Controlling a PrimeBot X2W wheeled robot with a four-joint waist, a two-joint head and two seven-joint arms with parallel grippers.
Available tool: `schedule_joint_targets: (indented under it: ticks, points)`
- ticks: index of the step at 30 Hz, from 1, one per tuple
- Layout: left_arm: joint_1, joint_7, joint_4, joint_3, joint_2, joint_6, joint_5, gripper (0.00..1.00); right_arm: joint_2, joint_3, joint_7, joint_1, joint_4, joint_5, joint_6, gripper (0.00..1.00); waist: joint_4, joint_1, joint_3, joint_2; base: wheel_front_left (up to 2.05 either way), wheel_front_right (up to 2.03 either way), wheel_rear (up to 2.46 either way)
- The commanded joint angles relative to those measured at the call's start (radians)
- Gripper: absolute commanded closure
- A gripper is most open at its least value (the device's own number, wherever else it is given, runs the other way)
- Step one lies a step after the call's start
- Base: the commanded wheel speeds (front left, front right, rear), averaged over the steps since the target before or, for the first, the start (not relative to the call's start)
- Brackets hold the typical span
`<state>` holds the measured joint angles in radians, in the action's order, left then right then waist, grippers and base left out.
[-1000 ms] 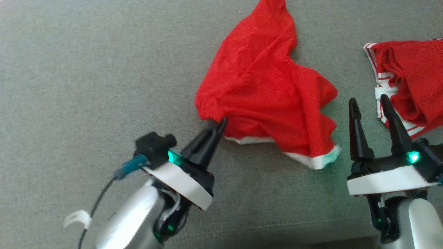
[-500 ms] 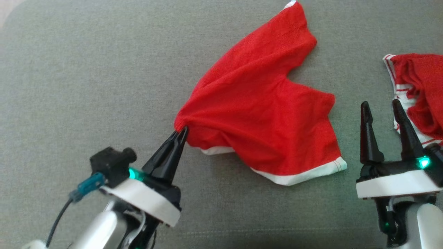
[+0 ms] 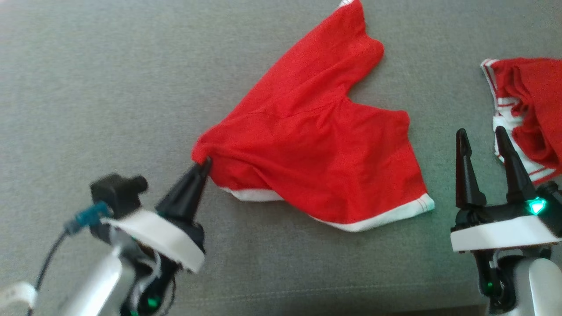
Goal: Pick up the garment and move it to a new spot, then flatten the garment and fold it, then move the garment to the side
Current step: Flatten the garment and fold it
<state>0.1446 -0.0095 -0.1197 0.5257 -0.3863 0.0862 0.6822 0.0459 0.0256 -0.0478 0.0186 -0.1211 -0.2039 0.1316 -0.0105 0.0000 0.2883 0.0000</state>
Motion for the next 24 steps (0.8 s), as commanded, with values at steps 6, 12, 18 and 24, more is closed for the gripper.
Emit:
schedule_joint_targets:
  ticks: [6,12,18,24]
  points:
    - [0.149,-0.020,0.118,-0.091,0.007,-0.036,0.050,1.00,0.004,-0.028,-0.001,0.037,-0.040,-0.011,-0.001,0.00,-0.043,0.0000,0.050,0.0000,0.00,0.00,0.00]
    - [0.265,-0.046,0.308,-0.119,0.044,-0.075,0.087,1.00,0.004,-0.025,-0.005,0.057,-0.041,-0.009,-0.001,0.00,-0.062,0.0000,0.096,0.0000,0.00,0.00,0.00]
    - [0.307,-0.101,0.428,-0.116,0.063,-0.087,0.068,0.00,0.004,-0.018,-0.001,0.069,-0.041,0.010,-0.001,0.00,-0.057,0.0000,0.100,0.0000,0.00,0.00,0.00]
    - [0.282,-0.195,0.448,-0.113,0.070,-0.067,0.017,0.00,0.004,-0.027,0.015,0.079,-0.042,0.035,-0.001,0.00,-0.036,0.0000,0.082,0.0000,0.00,0.00,0.00]
